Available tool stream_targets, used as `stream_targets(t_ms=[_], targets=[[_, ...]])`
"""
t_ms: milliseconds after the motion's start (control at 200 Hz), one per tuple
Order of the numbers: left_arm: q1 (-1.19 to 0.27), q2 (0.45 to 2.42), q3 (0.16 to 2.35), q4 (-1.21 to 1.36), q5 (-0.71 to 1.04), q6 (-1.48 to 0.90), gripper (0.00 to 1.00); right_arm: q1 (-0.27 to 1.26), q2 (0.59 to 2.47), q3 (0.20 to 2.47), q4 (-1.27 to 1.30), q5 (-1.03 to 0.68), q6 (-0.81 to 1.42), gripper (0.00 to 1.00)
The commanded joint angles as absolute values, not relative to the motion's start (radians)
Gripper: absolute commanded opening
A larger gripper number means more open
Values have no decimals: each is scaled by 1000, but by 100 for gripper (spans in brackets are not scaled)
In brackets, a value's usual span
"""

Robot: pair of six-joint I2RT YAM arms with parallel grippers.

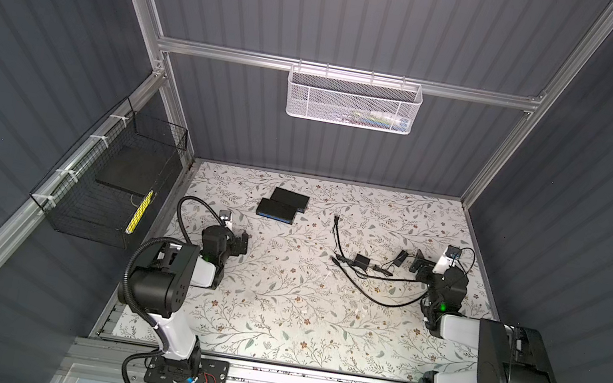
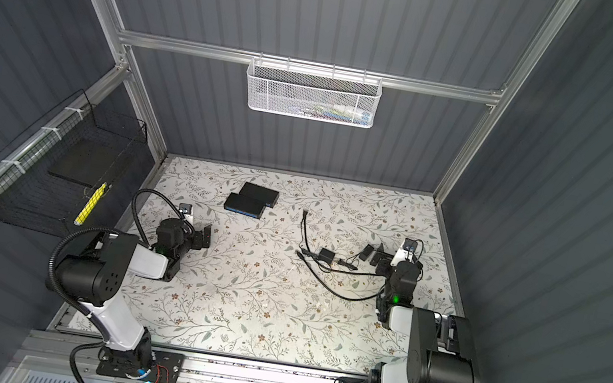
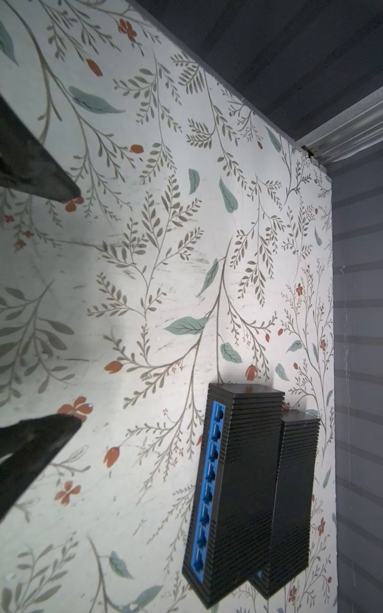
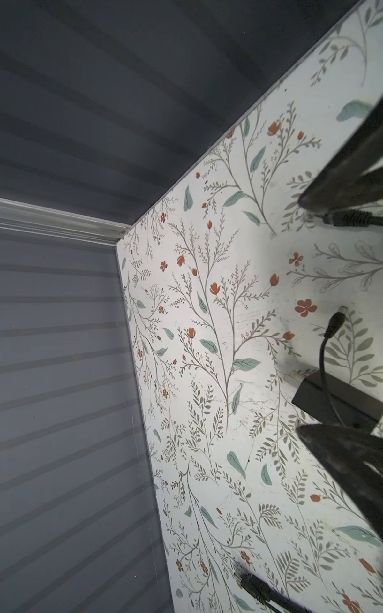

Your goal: Insert the plug into the switch port

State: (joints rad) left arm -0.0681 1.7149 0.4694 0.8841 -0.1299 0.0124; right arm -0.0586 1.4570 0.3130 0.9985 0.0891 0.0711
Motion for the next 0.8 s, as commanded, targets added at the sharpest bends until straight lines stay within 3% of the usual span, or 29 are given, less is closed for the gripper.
stream_targets(t_ms=[0,690,795], targets=[[-62,1716,479,895,-135,23,100,-58,1459,311,1003,84,78,99],[-62,1718,479,895,-135,23,100,-58,1460,314,999,84,77,99],[-63,1699,483,892,-166,22,86,-58,1460,314,997,83,79,92]])
